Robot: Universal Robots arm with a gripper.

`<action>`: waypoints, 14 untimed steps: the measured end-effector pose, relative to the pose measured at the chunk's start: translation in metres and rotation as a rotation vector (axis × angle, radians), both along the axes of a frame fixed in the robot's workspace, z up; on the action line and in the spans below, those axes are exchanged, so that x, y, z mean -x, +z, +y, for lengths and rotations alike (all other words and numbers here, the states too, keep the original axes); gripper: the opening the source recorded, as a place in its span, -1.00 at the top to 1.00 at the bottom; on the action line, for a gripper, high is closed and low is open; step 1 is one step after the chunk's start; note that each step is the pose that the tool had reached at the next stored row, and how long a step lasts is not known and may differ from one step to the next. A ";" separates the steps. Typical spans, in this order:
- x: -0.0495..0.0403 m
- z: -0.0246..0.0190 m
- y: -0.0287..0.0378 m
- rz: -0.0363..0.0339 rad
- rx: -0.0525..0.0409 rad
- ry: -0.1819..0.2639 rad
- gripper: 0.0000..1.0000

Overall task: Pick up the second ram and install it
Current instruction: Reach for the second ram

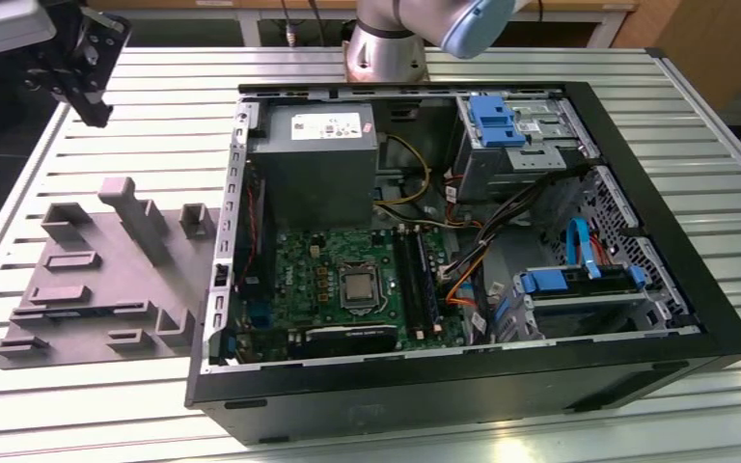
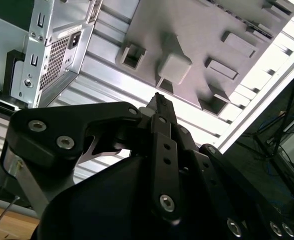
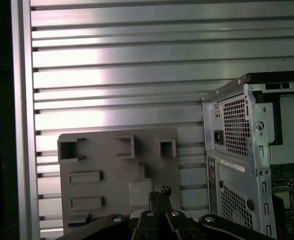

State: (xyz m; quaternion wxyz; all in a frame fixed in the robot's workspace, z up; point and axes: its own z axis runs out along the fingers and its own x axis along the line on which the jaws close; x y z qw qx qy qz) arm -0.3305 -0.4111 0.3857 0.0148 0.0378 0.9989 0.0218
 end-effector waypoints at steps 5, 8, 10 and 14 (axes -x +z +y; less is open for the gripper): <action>0.0058 -0.0003 -0.0004 0.0000 0.0000 0.000 0.79; 0.0092 -0.0003 -0.0007 0.0000 0.0000 0.000 0.79; 0.0114 -0.0004 -0.0008 0.0000 0.0000 0.000 0.79; 0.0147 -0.0004 -0.0010 0.0000 0.0000 0.000 0.79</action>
